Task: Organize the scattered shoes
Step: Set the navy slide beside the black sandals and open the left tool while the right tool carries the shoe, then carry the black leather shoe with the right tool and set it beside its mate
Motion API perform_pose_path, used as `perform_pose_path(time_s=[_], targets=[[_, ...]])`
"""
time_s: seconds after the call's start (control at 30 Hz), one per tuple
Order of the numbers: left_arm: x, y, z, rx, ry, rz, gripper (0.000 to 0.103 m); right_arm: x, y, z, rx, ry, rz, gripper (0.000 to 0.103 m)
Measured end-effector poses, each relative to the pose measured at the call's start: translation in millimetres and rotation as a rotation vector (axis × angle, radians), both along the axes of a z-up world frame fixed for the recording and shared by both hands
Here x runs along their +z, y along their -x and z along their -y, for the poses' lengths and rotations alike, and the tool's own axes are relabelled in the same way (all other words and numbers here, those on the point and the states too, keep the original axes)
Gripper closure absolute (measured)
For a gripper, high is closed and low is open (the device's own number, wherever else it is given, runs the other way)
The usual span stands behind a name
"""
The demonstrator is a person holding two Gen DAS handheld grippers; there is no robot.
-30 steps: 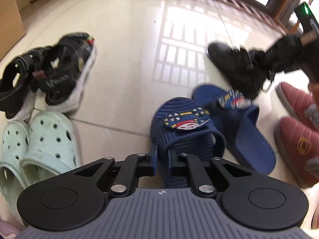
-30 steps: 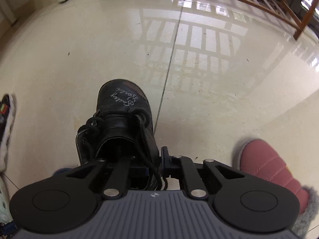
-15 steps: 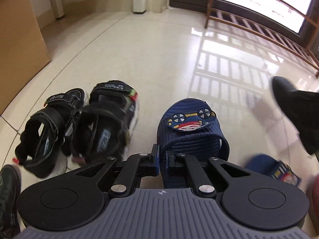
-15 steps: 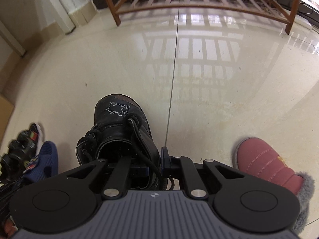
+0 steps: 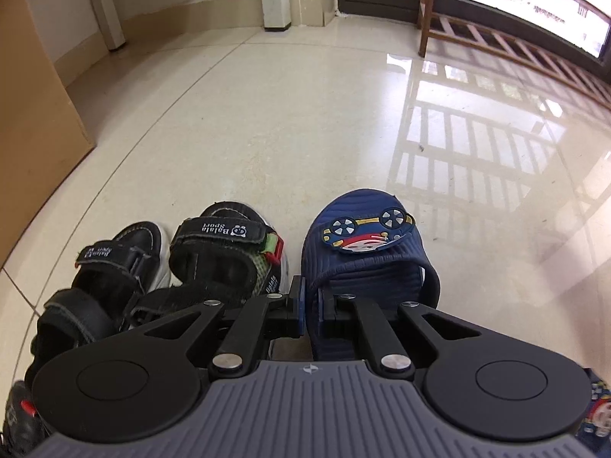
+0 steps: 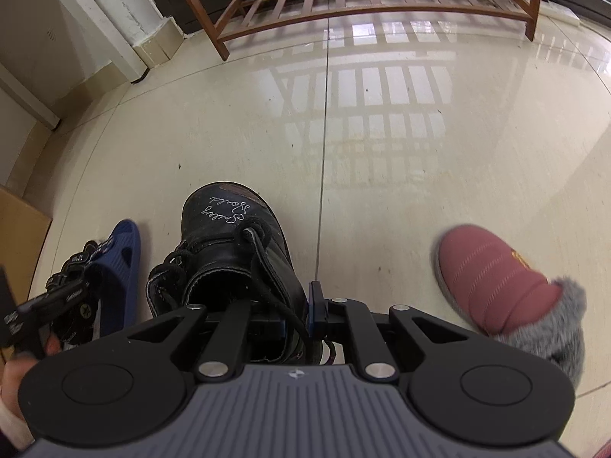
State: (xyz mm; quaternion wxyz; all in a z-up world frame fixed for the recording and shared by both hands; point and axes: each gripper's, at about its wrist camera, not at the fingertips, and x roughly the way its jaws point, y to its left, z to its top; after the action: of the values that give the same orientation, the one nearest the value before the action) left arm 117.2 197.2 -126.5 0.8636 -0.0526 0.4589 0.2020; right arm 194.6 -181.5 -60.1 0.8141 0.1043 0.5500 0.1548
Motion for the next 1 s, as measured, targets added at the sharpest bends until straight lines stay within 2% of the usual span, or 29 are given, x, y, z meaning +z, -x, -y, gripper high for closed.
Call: perform_pose_path(time_s=[0.1,0.13,0.17,0.2,0.23,0.33,0.73,0.9,1.0], targets=[[-4.8,-2.5,0.3,-0.002,-0.014,-0.018,0.09,0.6,6.9,3.5,-0.006,-0.004,-0.003,0.091],[-3.5,-3.1,0.5,-0.001,-0.01,-0.023,0.087,1.0,8.3,3.8,-0.007,-0.004,-0.003,0.091],[-1.7,-2.7,1.0,0.001,-0.002,-0.026,0.081,2.4,10.8,5.0,-0.008,-0.005,-0.001,0.091],[0.8,-2.2,1.2,0.004,0.005,-0.027,0.065,3.8,13.0,6.5,-0.009,-0.006,0.0,0.091],[3.2,-1.5,1.5,0.007,0.012,-0.027,0.056,4.7,14.8,7.8,-0.011,-0.007,0.0,0.091],[14.0,7.6,7.0,-0.005,0.014,-0.003,0.049,9.7,20.6,10.6,-0.011,-0.009,0.005,0.091],[52.9,57.5,34.9,-0.045,0.077,0.05,0.047,43.9,45.9,1.3,0.052,-0.041,0.035,0.091],[67.6,92.6,38.8,-0.066,0.068,0.053,0.047,53.1,56.2,-21.5,0.12,-0.056,0.023,0.091],[76.5,110.3,39.2,-0.089,0.041,0.058,0.047,54.2,64.8,-50.0,0.185,-0.08,-0.005,0.091]])
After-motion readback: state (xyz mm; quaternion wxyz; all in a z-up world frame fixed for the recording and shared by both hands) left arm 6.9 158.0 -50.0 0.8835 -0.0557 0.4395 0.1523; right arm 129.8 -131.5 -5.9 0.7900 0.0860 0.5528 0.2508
